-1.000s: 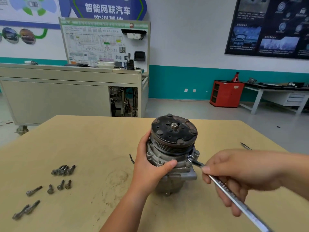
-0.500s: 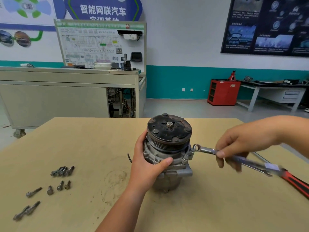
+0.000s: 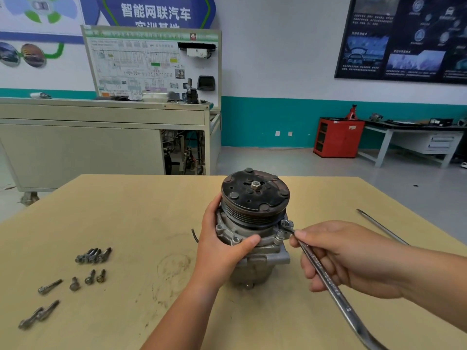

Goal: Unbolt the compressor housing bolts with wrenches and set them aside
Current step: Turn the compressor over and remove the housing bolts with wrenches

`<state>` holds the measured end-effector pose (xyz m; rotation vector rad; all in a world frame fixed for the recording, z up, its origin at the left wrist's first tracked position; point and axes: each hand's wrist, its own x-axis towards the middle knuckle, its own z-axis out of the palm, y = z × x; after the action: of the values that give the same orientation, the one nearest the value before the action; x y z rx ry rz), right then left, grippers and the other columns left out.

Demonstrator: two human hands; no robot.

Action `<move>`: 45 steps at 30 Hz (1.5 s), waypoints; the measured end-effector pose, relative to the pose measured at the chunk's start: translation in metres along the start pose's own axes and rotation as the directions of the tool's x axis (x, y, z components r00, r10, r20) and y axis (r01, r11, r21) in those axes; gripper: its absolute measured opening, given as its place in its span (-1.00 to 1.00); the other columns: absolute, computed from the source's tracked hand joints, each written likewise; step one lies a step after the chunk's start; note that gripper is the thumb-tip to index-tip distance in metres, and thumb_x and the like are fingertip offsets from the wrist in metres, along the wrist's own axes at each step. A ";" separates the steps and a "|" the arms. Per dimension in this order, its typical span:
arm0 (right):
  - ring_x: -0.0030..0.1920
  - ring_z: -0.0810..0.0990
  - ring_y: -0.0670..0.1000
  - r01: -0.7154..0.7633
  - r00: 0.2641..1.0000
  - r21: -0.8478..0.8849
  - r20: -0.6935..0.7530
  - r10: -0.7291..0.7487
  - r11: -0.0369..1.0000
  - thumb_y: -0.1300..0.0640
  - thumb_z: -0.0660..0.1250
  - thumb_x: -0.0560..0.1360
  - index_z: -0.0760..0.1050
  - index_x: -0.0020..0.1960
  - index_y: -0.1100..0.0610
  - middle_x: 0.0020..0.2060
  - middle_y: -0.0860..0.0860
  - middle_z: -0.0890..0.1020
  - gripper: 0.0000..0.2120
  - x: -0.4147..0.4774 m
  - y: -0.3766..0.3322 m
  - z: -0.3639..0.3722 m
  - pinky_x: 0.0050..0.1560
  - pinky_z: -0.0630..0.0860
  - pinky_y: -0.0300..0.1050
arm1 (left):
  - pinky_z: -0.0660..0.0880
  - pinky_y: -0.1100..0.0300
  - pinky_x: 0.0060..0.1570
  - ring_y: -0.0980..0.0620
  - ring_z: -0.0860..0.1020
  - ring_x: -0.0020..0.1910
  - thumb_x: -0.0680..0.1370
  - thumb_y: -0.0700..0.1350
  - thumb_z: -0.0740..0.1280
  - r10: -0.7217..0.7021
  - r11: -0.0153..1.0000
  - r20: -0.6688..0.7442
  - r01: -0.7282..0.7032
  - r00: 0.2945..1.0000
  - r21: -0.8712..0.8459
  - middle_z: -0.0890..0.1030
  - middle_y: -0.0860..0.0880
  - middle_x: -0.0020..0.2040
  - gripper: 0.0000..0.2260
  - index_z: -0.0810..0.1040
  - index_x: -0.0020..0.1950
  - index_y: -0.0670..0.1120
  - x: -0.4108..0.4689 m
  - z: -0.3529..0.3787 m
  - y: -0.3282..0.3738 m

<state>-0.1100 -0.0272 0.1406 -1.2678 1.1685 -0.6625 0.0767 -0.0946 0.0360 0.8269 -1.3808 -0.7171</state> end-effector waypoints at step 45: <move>-0.29 0.49 -0.20 0.113 0.992 -0.986 0.105 -0.067 0.119 -0.16 0.20 0.53 0.48 -0.17 -0.15 -0.35 -0.21 0.56 -0.83 0.027 -0.057 -0.049 -0.24 0.40 -0.28 | 0.46 0.23 0.25 0.24 0.47 0.26 0.14 0.12 0.54 -0.022 1.000 0.008 0.022 1.000 -0.002 0.47 0.22 0.30 -0.25 0.30 0.21 0.52 0.000 -0.002 -0.002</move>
<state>-0.1342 -0.0830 0.1915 -2.5213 1.5640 0.2774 0.0785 -0.0957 0.0340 0.8398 -1.3796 -0.7394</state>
